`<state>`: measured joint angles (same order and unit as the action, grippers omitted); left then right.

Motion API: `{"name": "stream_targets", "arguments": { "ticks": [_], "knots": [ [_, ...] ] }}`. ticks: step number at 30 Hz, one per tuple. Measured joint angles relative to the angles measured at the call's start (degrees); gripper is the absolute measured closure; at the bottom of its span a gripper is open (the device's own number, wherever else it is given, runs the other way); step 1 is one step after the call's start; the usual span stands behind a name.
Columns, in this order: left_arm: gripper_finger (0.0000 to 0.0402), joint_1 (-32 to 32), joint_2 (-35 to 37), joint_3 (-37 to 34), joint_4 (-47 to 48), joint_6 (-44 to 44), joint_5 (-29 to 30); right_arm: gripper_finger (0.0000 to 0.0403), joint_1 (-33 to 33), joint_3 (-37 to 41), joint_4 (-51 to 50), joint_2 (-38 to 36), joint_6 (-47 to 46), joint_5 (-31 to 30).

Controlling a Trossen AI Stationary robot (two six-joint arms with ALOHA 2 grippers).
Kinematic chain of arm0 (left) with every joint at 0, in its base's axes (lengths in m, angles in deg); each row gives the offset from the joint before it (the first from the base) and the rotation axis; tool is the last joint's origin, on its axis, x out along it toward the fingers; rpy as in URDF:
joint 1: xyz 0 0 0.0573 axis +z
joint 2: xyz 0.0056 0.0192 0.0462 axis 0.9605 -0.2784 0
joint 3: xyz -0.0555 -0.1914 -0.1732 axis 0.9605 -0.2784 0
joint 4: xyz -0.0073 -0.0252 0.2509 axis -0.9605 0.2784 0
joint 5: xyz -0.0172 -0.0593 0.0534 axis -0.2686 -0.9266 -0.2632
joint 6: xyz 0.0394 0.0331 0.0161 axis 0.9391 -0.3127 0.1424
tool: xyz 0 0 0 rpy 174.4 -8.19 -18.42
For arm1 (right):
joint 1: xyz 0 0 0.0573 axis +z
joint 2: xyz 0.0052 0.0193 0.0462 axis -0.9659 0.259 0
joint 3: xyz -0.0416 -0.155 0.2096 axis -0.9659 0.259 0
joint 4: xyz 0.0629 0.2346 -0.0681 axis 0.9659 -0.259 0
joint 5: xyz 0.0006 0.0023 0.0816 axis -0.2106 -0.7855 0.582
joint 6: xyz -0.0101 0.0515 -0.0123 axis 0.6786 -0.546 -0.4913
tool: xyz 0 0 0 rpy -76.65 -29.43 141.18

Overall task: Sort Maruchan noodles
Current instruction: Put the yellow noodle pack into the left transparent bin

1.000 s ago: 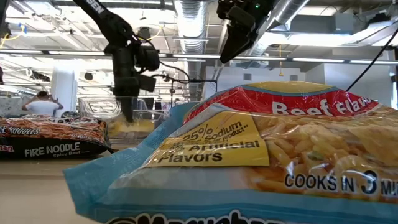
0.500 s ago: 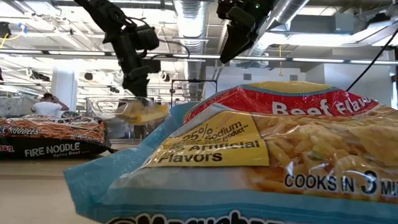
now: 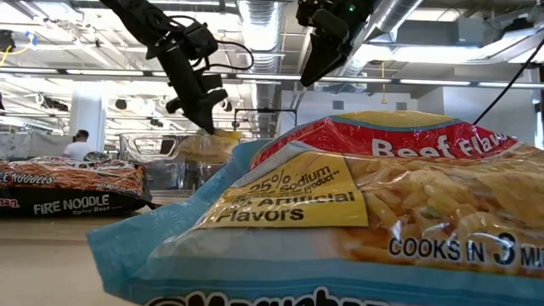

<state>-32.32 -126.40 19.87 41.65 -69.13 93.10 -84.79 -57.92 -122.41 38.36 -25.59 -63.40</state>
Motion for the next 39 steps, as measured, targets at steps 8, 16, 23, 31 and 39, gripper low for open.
{"name": "stream_targets", "arguments": {
  "ticks": [8, 16, 23, 31, 39],
  "knots": [
    [0.0401, 1.3, 0.0, -1.7, -0.5, 0.1, 4.0, 0.0253, 0.0, 0.0, 0.0, 0.0, 0.0, 0.0],
    [0.0401, 2.7, 0.0, -1.8, -2.1, -4.2, 1.8, 0.0253, 0.0, 0.0, 0.0, 0.0, -0.1, 0.0],
    [0.039, 2.8, 0.0, -1.8, -1.5, -3.5, -0.8, 0.0253, 0.0, 0.0, 0.0, 0.0, -0.1, 0.0],
    [0.034, 3.7, -5.4, -1.8, -1.1, -3.5, -3.7, 0.0253, 0.0, 0.0, 0.0, 0.0, 0.0, 0.0],
    [0.0303, 3.5, -8.2, -1.8, -1.1, -3.5, -4.7, 0.0253, 0.0, 0.0, -0.1, 0.0, 0.0, 0.0]
  ]
}}
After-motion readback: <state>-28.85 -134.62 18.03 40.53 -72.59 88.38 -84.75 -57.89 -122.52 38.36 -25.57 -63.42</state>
